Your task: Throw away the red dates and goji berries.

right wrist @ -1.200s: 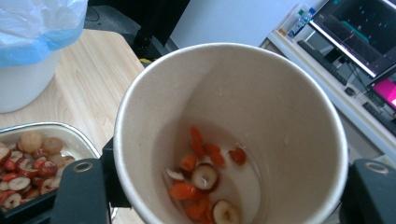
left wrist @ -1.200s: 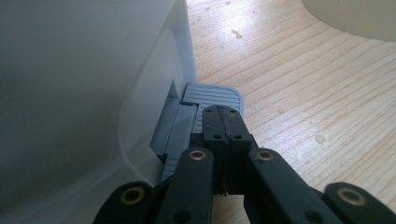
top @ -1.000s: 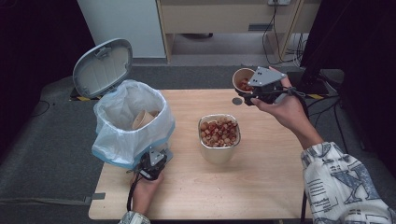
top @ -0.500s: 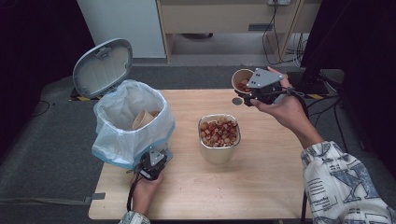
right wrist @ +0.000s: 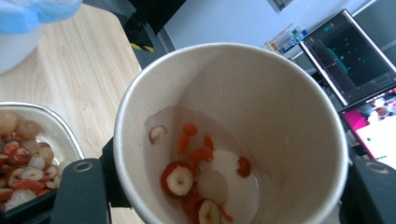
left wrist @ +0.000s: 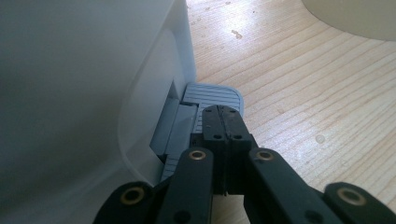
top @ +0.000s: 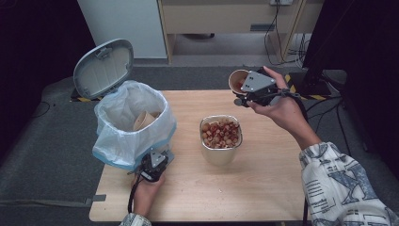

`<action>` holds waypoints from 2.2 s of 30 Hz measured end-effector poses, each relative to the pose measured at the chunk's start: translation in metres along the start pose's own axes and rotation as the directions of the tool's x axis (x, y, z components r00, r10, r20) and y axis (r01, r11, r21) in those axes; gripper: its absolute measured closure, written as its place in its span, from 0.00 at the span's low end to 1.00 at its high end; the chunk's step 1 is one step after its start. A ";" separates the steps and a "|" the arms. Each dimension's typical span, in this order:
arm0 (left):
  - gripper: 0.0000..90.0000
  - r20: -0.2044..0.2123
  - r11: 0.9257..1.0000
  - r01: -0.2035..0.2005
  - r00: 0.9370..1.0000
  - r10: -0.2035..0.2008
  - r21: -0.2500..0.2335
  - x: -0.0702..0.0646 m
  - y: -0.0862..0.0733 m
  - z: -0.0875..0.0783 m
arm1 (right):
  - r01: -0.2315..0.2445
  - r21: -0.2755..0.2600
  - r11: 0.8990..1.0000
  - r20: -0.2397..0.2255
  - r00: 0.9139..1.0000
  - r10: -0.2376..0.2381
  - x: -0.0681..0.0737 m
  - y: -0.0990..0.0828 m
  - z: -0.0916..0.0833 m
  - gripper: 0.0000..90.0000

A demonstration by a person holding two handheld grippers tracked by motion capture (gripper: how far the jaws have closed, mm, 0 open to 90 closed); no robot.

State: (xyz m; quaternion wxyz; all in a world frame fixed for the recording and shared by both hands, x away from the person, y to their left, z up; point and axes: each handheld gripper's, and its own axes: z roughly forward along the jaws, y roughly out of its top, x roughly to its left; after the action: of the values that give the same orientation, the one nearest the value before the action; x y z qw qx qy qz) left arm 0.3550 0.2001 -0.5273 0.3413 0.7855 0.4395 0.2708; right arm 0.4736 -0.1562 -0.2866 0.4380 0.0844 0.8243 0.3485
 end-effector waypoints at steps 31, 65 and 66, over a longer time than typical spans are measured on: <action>0.99 -0.002 1.000 -0.003 1.000 0.003 0.001 0.000 0.000 0.000 | 0.260 0.068 0.963 0.066 0.962 -0.265 0.006 0.021 -0.004 0.34; 0.99 -0.001 1.000 0.000 1.000 0.000 0.002 0.000 0.000 0.000 | 0.400 0.111 0.910 0.092 0.907 -0.410 0.013 0.025 -0.004 0.34; 0.99 -0.002 1.000 -0.001 1.000 0.001 0.003 0.000 0.000 0.000 | 0.402 0.111 0.909 0.093 0.907 -0.412 0.013 0.025 -0.004 0.34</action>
State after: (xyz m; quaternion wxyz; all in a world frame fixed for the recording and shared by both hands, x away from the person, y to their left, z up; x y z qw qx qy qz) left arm 0.3551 0.1998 -0.5271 0.3397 0.7860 0.4395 0.2712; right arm 0.4586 -0.1339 -0.2773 0.5433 -0.0501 0.8120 0.2071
